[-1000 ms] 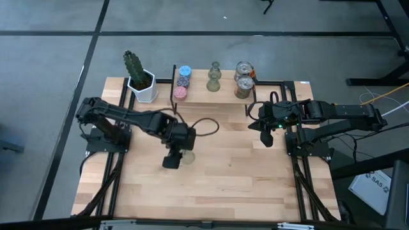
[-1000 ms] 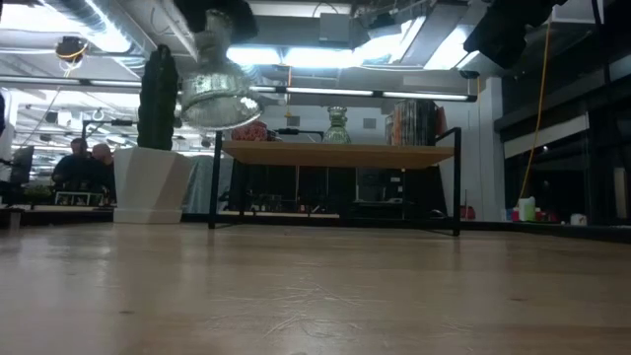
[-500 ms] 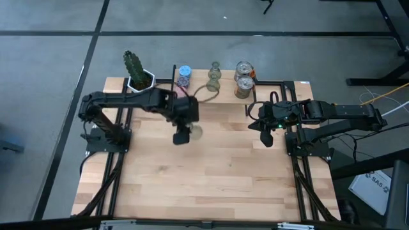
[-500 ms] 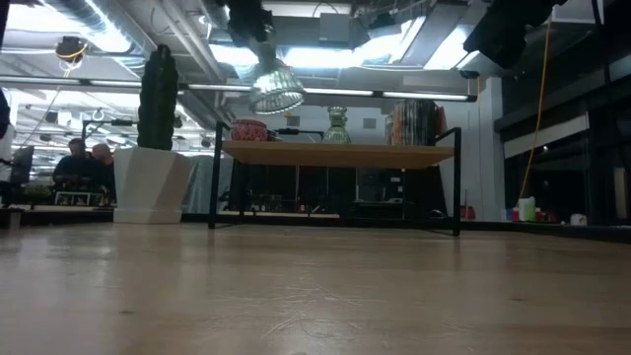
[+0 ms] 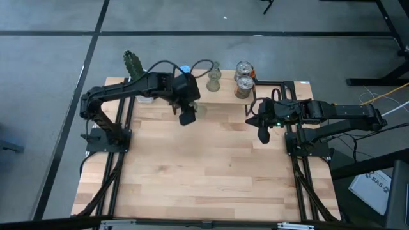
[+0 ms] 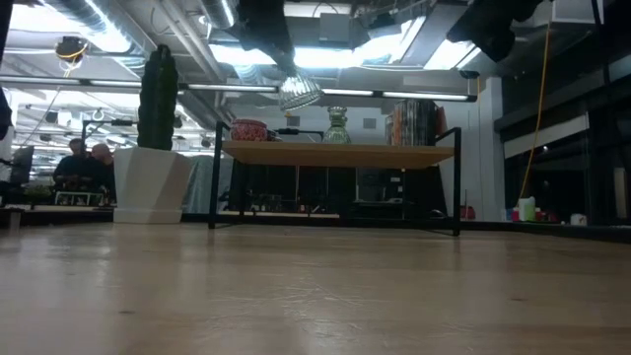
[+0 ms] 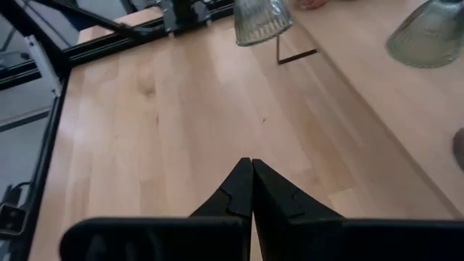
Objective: Pick & Place candle stick holders
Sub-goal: Put the green glass candle holder aligned with the other green glass candle holders on the shelf
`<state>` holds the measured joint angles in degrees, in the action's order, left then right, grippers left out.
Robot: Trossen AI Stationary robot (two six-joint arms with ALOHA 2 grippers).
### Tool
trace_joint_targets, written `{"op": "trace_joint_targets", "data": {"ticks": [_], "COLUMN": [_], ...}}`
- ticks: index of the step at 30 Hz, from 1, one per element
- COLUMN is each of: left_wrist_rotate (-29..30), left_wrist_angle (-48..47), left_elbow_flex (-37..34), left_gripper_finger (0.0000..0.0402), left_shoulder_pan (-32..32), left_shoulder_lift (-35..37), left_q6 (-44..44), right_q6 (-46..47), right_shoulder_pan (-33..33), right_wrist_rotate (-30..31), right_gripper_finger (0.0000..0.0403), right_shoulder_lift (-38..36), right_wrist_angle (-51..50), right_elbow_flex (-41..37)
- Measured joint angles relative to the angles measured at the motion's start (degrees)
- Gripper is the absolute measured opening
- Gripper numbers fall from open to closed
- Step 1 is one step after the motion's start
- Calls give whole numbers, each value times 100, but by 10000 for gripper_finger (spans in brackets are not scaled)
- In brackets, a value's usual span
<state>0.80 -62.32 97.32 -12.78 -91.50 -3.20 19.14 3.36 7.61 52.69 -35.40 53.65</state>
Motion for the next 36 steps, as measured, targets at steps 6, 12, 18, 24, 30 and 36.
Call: {"op": "trace_joint_targets", "data": {"ticks": [6, 12, 18, 24, 30, 36], "left_wrist_rotate": [22, 28, 80, 274, 252, 230], "left_wrist_angle": [397, 710, 726, 730, 729, 731], "left_elbow_flex": [0, 0, 6, 4, 2, 2], "left_gripper_finger": [180, 180, 180, 180, 180, 180], "left_shoulder_pan": [-349, -631, -901, -1056, -1142, -1179], "left_shoulder_lift": [0, -29, -178, -478, -641, -645], "left_q6": [53, 96, 98, 95, 48, 77], "right_q6": [194, 312, 316, 316, 315, 315], "right_shoulder_pan": [0, 0, 0, 0, 0, 0], "right_wrist_rotate": [79, 79, 79, 80, 81, 81], "right_gripper_finger": [8, 8, 8, 8, 8, 8], "right_shoulder_lift": [0, 0, 0, 2, 2, 2], "right_wrist_angle": [-10, -19, -34, -42, -39, -37], "right_elbow_flex": [0, 0, 0, 0, 0, 0]}}
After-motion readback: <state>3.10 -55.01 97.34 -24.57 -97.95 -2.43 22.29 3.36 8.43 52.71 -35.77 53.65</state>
